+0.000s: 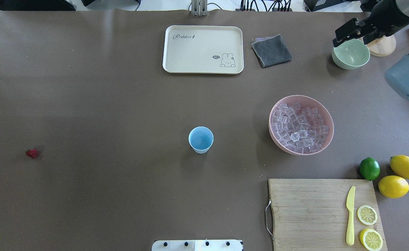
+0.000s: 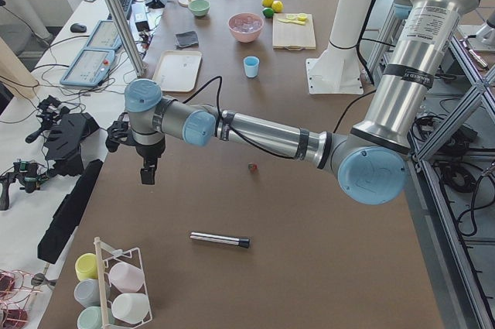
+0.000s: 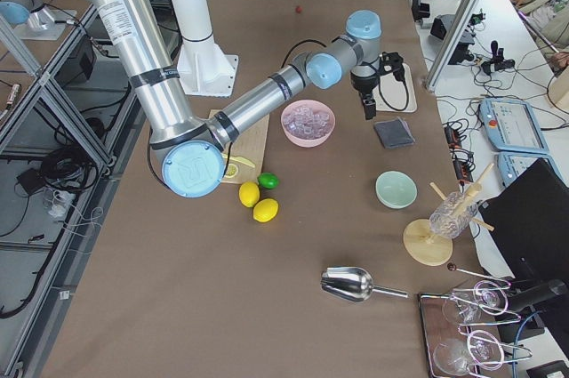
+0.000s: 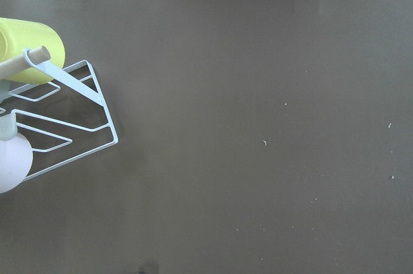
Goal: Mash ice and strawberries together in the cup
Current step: 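Move the right gripper over the pink bowl of ice cubes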
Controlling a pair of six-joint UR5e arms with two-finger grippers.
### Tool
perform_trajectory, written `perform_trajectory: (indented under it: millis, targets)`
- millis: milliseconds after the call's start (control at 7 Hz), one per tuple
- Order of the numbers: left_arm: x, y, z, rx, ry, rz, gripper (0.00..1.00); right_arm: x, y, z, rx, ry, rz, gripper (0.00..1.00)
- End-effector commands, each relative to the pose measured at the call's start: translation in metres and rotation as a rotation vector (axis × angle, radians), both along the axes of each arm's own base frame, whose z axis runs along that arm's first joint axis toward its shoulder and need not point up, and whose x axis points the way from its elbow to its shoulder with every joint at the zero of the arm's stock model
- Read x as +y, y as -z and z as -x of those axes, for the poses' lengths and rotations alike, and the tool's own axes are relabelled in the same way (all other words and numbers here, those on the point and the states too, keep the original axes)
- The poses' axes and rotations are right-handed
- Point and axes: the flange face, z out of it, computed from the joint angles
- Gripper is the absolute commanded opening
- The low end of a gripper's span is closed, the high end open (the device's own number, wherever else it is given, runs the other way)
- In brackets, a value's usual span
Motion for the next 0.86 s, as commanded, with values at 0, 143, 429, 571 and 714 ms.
perform_trajectory:
  millis: [0,143,429,571,714]
  targets:
    - [0.005,-0.005,0.003,0.001,0.004,0.008,0.98,0.046,0.012,0.091,0.040,0.034,-0.006,1.00]
    - [0.004,-0.005,0.002,0.002,0.002,0.008,0.98,0.061,-0.001,0.113,0.068,0.024,0.027,1.00]
    - [-0.002,0.011,-0.002,0.050,-0.014,-0.012,0.98,0.085,-0.040,0.114,0.115,0.024,0.081,1.00]
    - [-0.006,0.020,-0.003,0.052,-0.016,-0.041,0.98,0.095,-0.057,0.104,0.138,0.016,0.097,1.00]
    - [-0.007,0.019,-0.003,0.052,-0.017,-0.050,0.98,0.100,-0.058,0.110,0.135,0.017,0.113,1.00]
